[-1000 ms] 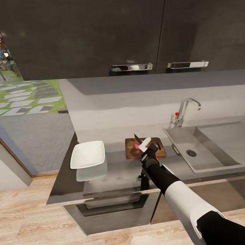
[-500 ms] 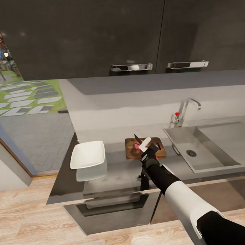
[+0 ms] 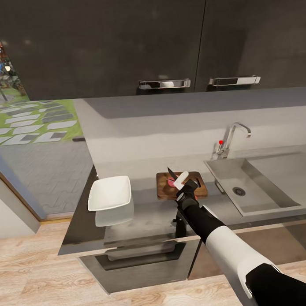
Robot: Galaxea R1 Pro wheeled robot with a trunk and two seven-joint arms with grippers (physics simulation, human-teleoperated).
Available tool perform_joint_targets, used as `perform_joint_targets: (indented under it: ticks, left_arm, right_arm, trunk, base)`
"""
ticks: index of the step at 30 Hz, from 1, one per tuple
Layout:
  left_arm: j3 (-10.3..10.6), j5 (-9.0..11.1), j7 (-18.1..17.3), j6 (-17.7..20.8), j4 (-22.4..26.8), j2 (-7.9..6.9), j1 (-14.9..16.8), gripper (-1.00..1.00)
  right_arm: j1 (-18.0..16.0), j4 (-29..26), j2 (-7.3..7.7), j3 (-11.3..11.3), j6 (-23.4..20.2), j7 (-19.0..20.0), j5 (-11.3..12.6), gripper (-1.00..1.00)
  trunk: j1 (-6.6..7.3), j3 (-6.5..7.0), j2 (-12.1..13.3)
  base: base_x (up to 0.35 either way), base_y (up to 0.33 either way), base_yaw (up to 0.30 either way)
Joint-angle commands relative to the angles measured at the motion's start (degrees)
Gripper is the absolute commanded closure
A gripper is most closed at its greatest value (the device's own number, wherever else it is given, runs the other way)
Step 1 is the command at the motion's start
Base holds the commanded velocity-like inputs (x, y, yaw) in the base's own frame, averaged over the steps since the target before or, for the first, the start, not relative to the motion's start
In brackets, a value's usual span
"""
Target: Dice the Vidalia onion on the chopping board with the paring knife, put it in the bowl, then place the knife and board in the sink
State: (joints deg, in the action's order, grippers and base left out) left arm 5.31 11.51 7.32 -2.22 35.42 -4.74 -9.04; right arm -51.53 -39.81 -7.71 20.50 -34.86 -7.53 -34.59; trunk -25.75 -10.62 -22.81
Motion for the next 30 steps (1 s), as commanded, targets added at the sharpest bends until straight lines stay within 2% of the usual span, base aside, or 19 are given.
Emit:
perform_joint_targets:
  ticks: [1,30]
  left_arm:
    - [0.5,0.6,0.5,-0.2,0.1,-0.09,0.0,-1.00]
    - [0.5,0.6,0.5,-0.2,0.1,-0.09,0.0,-1.00]
  right_arm:
    - [-0.1,0.0,0.03,0.2,-0.4,-0.2,0.0,1.00]
    - [-0.1,-1.1,0.19,0.0,-0.3,-0.3,-0.3,1.00]
  trunk:
    - [-0.04,-0.10,-0.1]
    - [-0.04,-0.10,-0.1]
  base:
    - [0.000,0.000,0.000]
    - [0.000,0.000,0.000]
